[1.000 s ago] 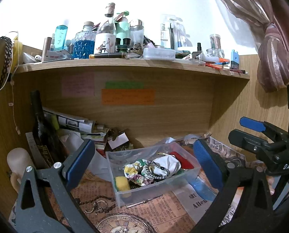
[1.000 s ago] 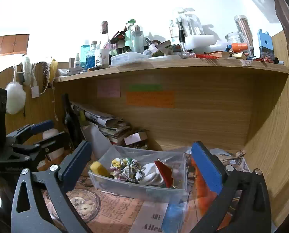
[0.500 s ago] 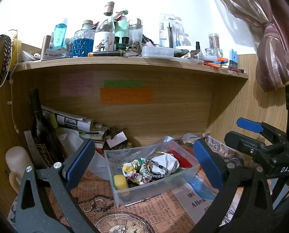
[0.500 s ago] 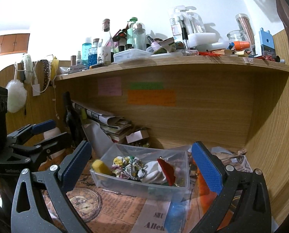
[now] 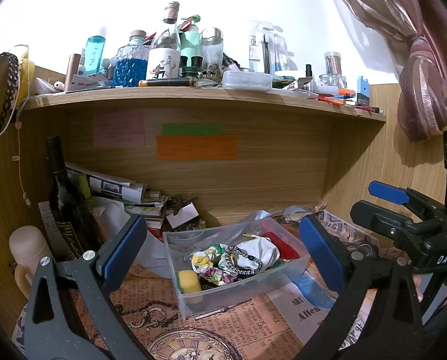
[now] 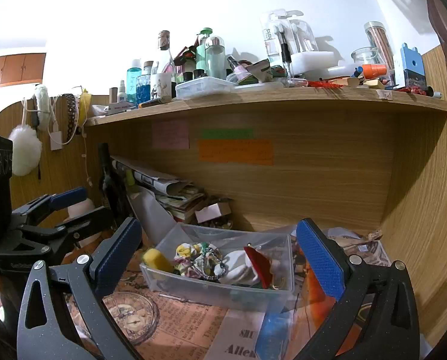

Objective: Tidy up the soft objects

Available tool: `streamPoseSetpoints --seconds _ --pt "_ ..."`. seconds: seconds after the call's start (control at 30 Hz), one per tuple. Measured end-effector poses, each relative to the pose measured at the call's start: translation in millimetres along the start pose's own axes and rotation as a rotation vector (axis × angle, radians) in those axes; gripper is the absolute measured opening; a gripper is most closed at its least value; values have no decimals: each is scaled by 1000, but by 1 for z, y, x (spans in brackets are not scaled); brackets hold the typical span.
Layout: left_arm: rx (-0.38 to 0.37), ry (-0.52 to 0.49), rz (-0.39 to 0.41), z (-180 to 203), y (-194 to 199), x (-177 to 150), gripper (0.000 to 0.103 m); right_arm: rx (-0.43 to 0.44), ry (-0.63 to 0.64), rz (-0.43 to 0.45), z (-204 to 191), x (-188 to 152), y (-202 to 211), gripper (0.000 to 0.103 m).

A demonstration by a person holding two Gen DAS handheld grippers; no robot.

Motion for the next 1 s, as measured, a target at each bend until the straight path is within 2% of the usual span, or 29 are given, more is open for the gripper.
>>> streamPoseSetpoints --seconds 0.57,1.0 --pt "4 -6 -1 1 0 0 103 5 0 2 1 0 1 103" --pt "-41 15 29 3 0 2 103 4 0 3 1 0 1 103"
Point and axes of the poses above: each gripper's, at about its wrist camera, not at the fingertips, and y roughly against the way its jaws point, z to its right, x to its top, the point moved 7 cm from there along -y, roughly the way its jaws point, and after that the axes turned 12 degrees about -x, right-handed, at the moved point
